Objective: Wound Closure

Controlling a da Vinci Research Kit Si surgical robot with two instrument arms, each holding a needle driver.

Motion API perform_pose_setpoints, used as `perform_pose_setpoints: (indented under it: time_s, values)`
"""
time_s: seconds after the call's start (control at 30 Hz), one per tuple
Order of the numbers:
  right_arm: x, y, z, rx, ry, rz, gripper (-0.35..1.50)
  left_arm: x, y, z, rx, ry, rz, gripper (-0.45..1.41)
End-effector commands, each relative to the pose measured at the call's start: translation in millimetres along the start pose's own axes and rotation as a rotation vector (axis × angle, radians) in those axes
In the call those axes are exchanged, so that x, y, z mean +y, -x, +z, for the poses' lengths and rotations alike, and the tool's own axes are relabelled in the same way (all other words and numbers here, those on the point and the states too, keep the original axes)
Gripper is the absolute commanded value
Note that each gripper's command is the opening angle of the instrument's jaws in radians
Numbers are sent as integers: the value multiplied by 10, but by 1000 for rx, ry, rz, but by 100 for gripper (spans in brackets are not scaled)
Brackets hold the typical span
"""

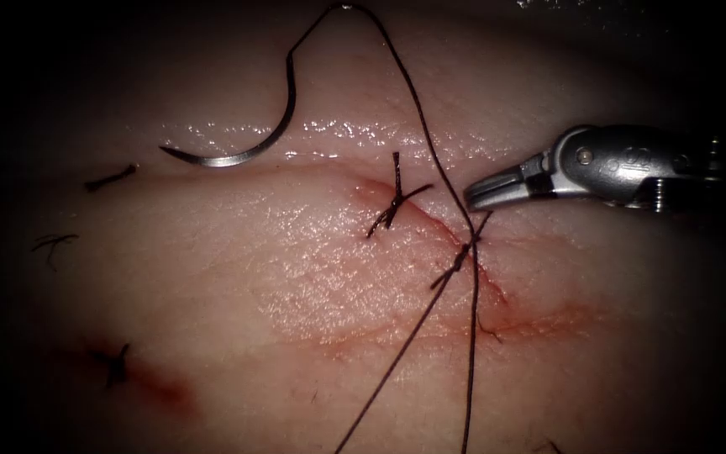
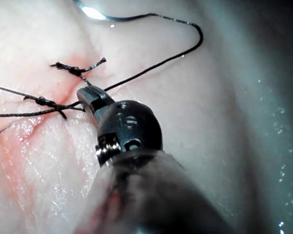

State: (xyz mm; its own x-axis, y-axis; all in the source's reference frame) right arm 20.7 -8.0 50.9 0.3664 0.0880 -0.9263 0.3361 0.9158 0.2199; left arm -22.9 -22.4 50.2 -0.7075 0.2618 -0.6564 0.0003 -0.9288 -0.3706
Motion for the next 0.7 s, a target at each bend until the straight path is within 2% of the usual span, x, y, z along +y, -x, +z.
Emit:
perform_pose_setpoints:
  time_s: [0.03,0.23,0.33,0.53,0.7]
  values:
    - [7,6,8,-11,16,-3,-35,6,1,9,-3,4,-3,-45]
    - [14,24,10,-47,68,-7,-35,20,-9,16,6,18,8,-45]
    - [15,26,10,-60,86,-14,-35,26,-5,20,10,26,2,-45]
    - [13,23,9,-71,99,-20,-35,33,8,25,0,43,-11,-45]
    - [-9,6,17,3,122,-30,-35,10,-13,3,2,32,-29,-45]
